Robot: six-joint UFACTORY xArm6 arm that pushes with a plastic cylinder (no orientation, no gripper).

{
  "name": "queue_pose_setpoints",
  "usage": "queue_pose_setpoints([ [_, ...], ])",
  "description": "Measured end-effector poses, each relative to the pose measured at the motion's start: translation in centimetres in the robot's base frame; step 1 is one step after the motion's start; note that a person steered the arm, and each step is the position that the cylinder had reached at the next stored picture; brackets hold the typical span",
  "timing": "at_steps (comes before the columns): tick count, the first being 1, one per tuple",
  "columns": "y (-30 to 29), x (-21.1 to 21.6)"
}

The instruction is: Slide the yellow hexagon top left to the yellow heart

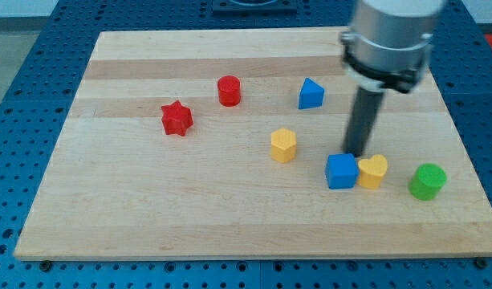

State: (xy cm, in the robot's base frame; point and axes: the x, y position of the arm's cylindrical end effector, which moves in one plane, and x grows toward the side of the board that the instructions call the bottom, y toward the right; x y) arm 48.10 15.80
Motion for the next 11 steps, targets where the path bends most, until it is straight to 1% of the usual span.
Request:
queue_pose_setpoints([
  [1,6.9,0.0],
  [2,13.8,1.8],
  [3,14.8,6.4],
  [4,8.4,8.7],
  [5,1.5,7.1],
  [6,1.0,1.1],
  [7,1.0,-1.5],
  [9,-4.1,0.5],
  [10,-1.3,0.5],
  [11,-3.8,0.6],
])
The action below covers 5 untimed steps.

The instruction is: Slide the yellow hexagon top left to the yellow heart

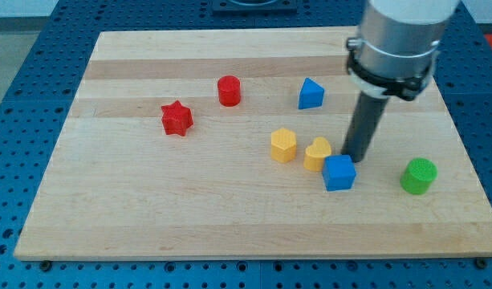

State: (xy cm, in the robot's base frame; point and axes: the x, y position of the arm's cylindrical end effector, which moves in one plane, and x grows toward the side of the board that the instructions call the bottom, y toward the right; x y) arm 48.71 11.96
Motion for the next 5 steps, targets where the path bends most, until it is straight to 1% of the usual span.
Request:
queue_pose_setpoints([
  [1,-6.9,-0.5],
  [2,-12.1,-0.7],
  [3,-12.6,-1.0],
  [4,-10.5,-1.4],
  [5,-12.2,-2.7],
])
